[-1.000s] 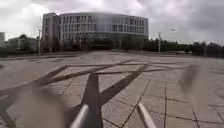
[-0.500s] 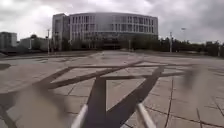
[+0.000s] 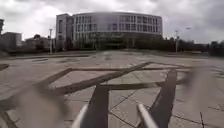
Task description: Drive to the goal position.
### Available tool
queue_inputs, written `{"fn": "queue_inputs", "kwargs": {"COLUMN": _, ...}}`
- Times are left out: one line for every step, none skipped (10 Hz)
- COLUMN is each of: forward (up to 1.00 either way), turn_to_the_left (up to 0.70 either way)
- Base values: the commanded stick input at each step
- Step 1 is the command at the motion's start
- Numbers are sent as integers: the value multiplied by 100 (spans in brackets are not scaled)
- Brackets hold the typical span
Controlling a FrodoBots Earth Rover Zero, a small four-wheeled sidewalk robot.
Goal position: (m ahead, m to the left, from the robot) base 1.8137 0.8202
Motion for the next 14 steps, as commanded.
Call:
{"fn": "queue_inputs", "kwargs": {"forward": 100, "turn_to_the_left": 0}}
{"fn": "queue_inputs", "kwargs": {"forward": 100, "turn_to_the_left": 0}}
{"fn": "queue_inputs", "kwargs": {"forward": 100, "turn_to_the_left": 0}}
{"fn": "queue_inputs", "kwargs": {"forward": 100, "turn_to_the_left": 0}}
{"fn": "queue_inputs", "kwargs": {"forward": 100, "turn_to_the_left": 0}}
{"fn": "queue_inputs", "kwargs": {"forward": 100, "turn_to_the_left": 0}}
{"fn": "queue_inputs", "kwargs": {"forward": 100, "turn_to_the_left": 0}}
{"fn": "queue_inputs", "kwargs": {"forward": 100, "turn_to_the_left": 0}}
{"fn": "queue_inputs", "kwargs": {"forward": 100, "turn_to_the_left": 0}}
{"fn": "queue_inputs", "kwargs": {"forward": 100, "turn_to_the_left": 0}}
{"fn": "queue_inputs", "kwargs": {"forward": 100, "turn_to_the_left": 0}}
{"fn": "queue_inputs", "kwargs": {"forward": 100, "turn_to_the_left": 0}}
{"fn": "queue_inputs", "kwargs": {"forward": 100, "turn_to_the_left": 0}}
{"fn": "queue_inputs", "kwargs": {"forward": 100, "turn_to_the_left": 0}}
